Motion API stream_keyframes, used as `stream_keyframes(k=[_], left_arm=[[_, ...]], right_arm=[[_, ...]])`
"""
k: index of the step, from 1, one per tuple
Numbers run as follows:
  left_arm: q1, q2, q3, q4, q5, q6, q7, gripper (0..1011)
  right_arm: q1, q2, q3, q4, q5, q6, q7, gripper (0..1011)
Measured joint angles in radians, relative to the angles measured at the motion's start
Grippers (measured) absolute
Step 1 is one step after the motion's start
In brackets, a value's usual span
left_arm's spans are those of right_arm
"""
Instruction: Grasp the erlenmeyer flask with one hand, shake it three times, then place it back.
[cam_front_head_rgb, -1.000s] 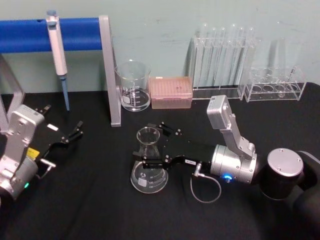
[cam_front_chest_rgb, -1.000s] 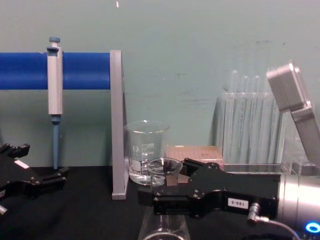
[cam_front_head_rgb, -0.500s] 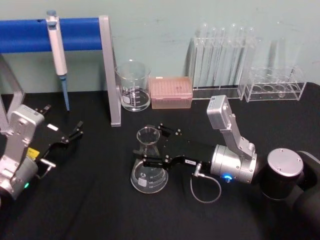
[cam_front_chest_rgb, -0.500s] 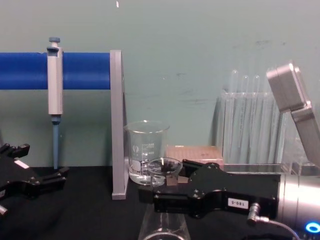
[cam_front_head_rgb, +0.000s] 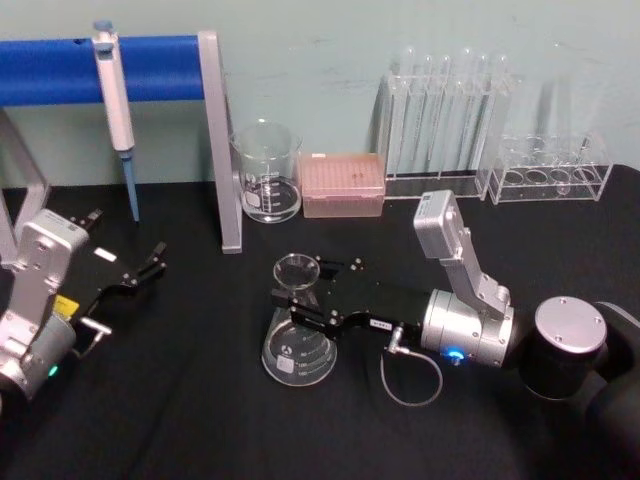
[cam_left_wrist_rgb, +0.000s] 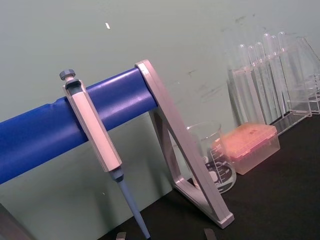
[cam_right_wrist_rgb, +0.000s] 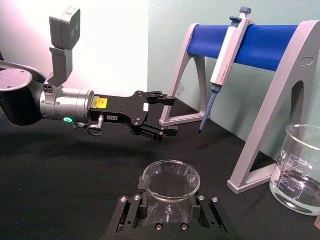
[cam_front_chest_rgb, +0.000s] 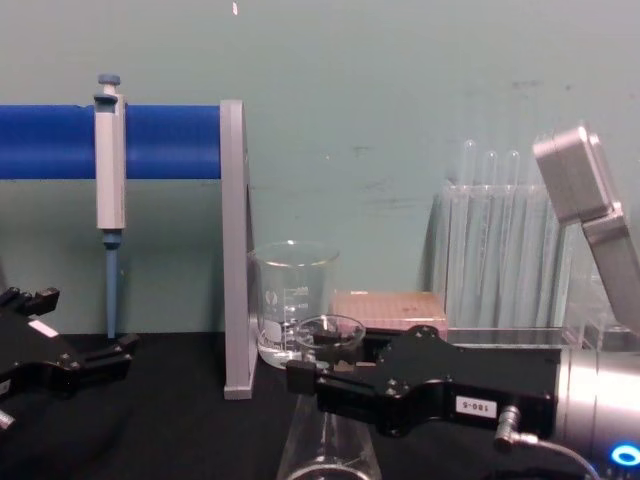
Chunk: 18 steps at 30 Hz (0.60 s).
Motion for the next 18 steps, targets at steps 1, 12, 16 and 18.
stream_keyframes(k=[1, 12, 16, 18], left_arm=[[0.000, 0.000, 0.000, 0.000, 0.000, 0.000, 0.000, 1001], [0.000, 0.000, 0.000, 0.000, 0.000, 0.000, 0.000, 1001], [0.000, 0.000, 0.000, 0.000, 0.000, 0.000, 0.000, 1001], [0.000, 0.000, 0.000, 0.000, 0.000, 0.000, 0.000, 1001]], right_arm=[[0.000, 0.000, 0.000, 0.000, 0.000, 0.000, 0.000, 453], [0.000, 0.000, 0.000, 0.000, 0.000, 0.000, 0.000, 450], [0.000, 0.000, 0.000, 0.000, 0.000, 0.000, 0.000, 450], [0.000, 0.000, 0.000, 0.000, 0.000, 0.000, 0.000, 450]])
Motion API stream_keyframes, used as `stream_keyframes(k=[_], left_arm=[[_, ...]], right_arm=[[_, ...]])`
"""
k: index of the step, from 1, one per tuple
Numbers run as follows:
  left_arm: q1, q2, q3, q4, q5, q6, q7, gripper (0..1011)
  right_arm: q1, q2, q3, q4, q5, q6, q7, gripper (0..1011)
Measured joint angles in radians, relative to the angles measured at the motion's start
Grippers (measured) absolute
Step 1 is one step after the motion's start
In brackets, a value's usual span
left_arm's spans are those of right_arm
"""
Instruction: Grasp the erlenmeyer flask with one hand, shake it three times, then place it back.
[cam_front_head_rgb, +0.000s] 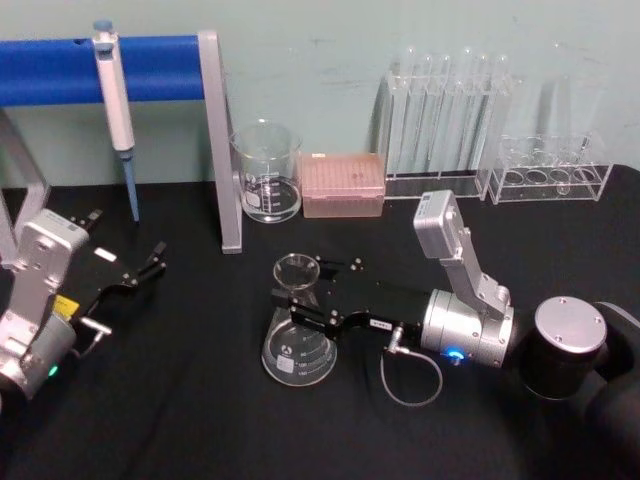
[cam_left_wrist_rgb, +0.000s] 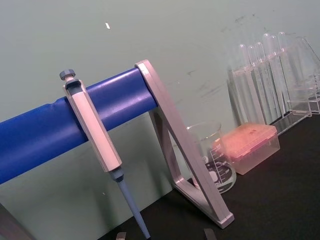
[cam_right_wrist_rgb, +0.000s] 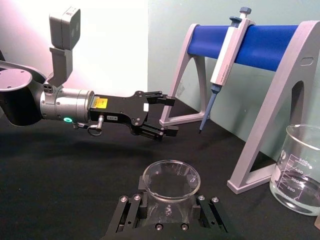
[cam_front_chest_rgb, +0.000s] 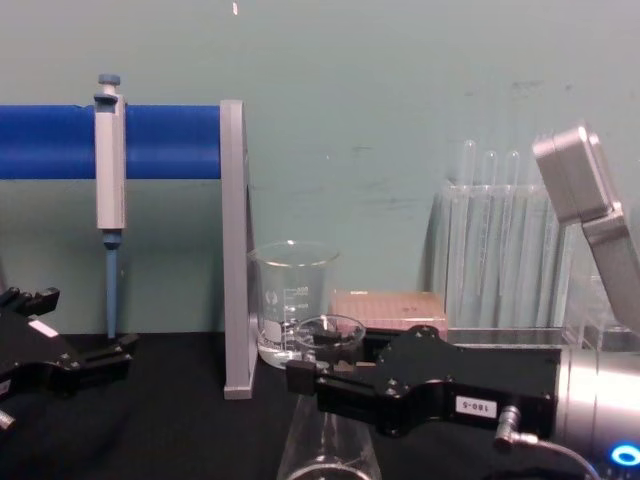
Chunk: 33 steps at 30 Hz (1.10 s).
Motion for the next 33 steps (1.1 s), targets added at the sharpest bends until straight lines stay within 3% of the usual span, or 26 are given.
stream_keyframes(k=[16, 33], left_arm=[[0.000, 0.000, 0.000, 0.000, 0.000, 0.000, 0.000, 1001], [0.000, 0.000, 0.000, 0.000, 0.000, 0.000, 0.000, 1001]], right_arm=[[-0.013, 0.007, 0.015, -0.028, 0.010, -0.011, -0.008, 450], [-0.090, 0.057, 0.107, -0.232, 0.012, -0.014, -0.146, 450]])
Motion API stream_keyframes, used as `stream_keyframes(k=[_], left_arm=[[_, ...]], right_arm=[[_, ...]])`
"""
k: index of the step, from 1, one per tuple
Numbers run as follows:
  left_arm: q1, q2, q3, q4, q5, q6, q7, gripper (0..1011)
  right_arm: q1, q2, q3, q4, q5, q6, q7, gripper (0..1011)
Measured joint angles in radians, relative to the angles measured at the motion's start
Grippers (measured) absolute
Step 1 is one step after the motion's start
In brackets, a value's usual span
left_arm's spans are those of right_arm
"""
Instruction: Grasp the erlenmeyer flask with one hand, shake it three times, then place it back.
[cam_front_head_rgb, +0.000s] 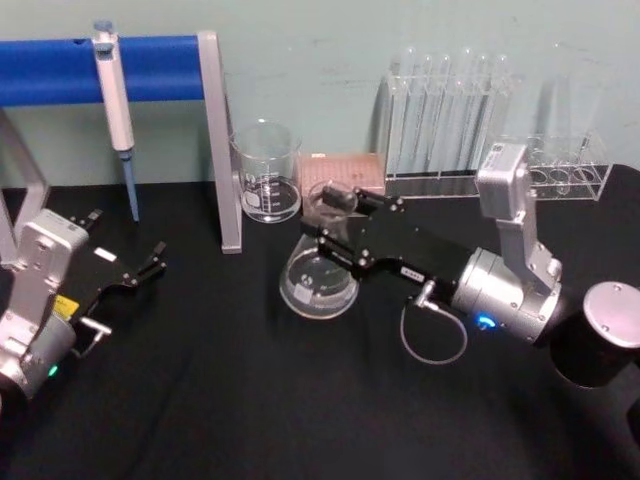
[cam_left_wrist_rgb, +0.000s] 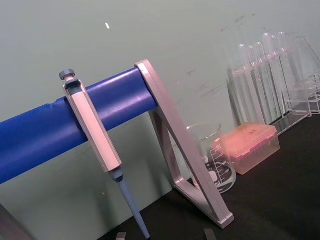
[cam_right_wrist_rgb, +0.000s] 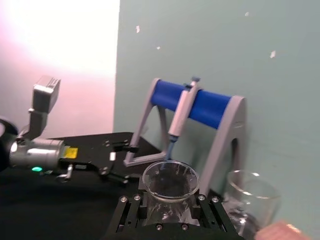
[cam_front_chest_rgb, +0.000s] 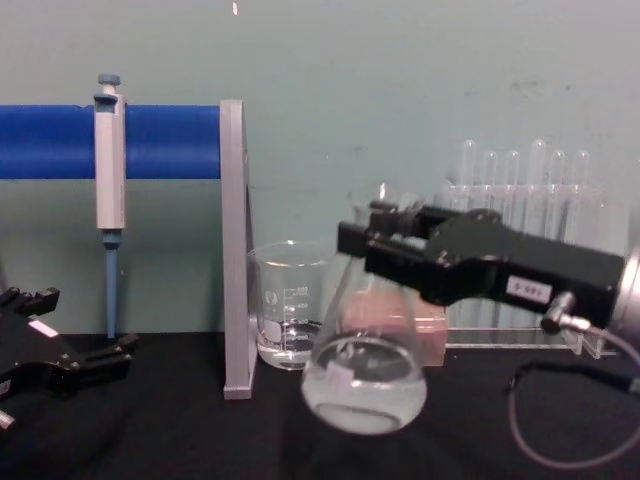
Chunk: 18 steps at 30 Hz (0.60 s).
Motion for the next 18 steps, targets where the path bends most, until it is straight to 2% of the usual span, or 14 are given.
stream_keyframes(k=[9, 18], left_arm=[[0.000, 0.000, 0.000, 0.000, 0.000, 0.000, 0.000, 1001], [0.000, 0.000, 0.000, 0.000, 0.000, 0.000, 0.000, 1001]], right_arm=[[-0.048, 0.021, 0.053, -0.073, -0.029, 0.022, -0.083, 450], [-0.101, 0.022, 0.113, -0.116, -0.055, 0.038, -0.165, 450]])
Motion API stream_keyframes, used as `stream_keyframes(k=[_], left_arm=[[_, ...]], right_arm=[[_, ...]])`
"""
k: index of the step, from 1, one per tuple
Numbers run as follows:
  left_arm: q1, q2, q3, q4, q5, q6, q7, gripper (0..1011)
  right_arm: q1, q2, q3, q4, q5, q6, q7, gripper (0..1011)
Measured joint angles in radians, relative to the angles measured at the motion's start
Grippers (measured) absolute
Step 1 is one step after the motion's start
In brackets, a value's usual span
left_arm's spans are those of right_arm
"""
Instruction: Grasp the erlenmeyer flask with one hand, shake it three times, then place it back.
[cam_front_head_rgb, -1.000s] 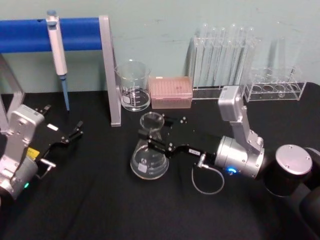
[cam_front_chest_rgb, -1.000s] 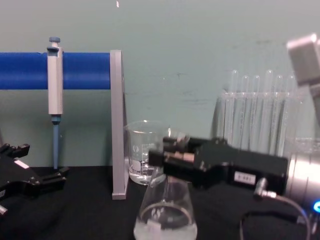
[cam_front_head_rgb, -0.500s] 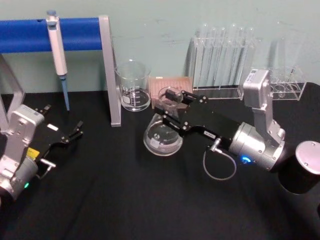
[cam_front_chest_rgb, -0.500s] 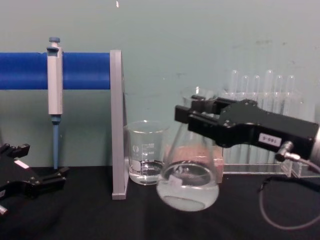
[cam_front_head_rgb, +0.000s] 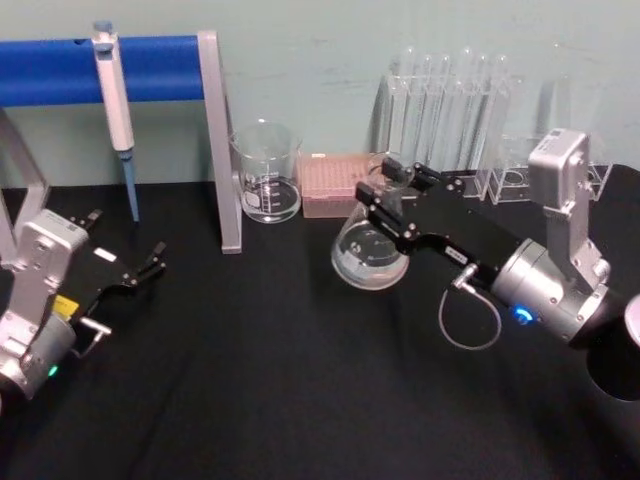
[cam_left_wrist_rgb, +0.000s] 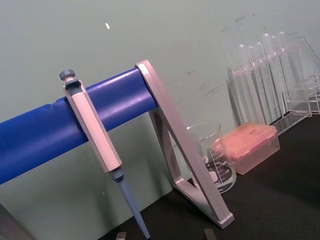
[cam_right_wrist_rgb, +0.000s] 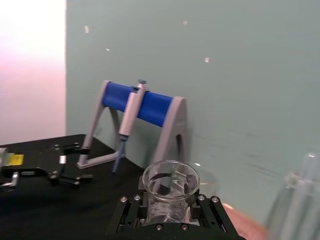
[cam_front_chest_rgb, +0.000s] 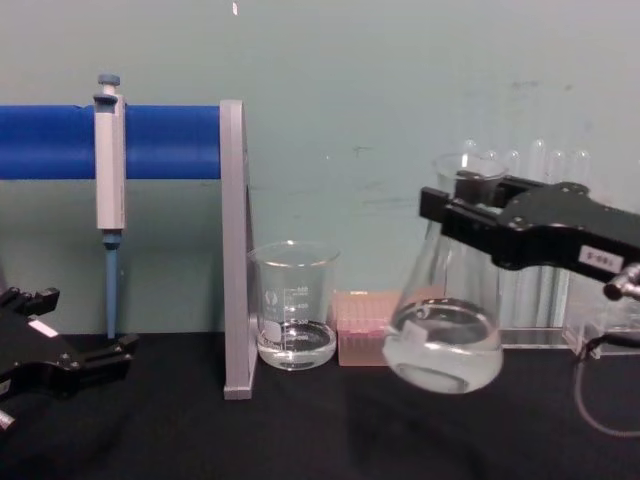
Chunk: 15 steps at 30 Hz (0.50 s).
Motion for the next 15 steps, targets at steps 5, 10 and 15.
stream_keyframes(k=[5, 10, 15], left_arm=[[0.000, 0.000, 0.000, 0.000, 0.000, 0.000, 0.000, 1001], [0.000, 0.000, 0.000, 0.000, 0.000, 0.000, 0.000, 1001], [0.000, 0.000, 0.000, 0.000, 0.000, 0.000, 0.000, 1001]], right_arm=[[-0.018, -0.009, 0.022, -0.009, -0.008, 0.001, -0.023, 450], [-0.023, -0.024, 0.033, -0.006, -0.011, 0.001, -0.018, 450], [-0.008, -0.037, 0.023, 0.013, -0.009, -0.001, 0.018, 450]])
